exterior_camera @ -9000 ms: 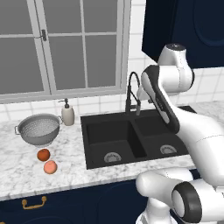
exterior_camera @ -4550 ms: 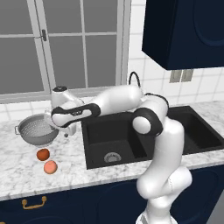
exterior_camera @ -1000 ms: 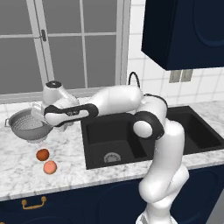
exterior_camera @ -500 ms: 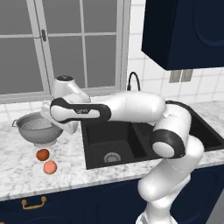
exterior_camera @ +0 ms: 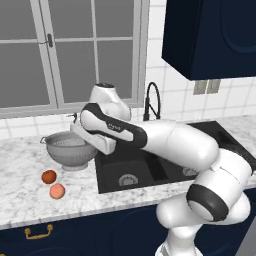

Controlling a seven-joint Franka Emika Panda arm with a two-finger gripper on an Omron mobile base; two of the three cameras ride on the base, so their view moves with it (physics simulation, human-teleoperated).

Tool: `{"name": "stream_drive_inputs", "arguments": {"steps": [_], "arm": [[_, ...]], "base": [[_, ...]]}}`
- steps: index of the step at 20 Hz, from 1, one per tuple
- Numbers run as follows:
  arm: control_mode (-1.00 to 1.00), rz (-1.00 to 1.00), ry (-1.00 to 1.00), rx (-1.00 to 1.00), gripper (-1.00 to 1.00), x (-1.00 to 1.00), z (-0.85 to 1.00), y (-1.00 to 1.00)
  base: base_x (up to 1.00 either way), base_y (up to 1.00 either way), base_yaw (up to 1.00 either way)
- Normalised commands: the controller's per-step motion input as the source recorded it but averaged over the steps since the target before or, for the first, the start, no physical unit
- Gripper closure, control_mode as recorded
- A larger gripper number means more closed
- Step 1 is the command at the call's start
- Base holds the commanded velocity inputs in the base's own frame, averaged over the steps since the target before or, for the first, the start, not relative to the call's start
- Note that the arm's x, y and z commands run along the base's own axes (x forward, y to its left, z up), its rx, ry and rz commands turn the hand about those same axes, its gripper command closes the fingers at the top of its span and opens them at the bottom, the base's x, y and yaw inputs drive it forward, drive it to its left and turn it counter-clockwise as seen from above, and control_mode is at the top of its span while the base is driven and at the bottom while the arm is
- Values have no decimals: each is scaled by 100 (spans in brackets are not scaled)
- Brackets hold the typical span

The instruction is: Put the colander in the sink, put the orange, peach in the colander, and turn on the sink faucet and pour water over the colander.

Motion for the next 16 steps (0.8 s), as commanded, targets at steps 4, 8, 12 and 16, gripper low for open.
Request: {"name": "stream_drive_inputs", "arguments": {"steps": [4, 8, 12, 16], "arm": [[-100, -16, 0, -10, 100, -36, 0, -76], [-100, -18, 0, -10, 100, -25, 0, -77], [-100, -11, 0, -9, 100, -1, 0, -82], [-100, -15, 0, -14, 100, 2, -2, -68]], "base": [[0, 0, 0], [0, 0, 0], [0, 0, 0], [0, 0, 0]]}}
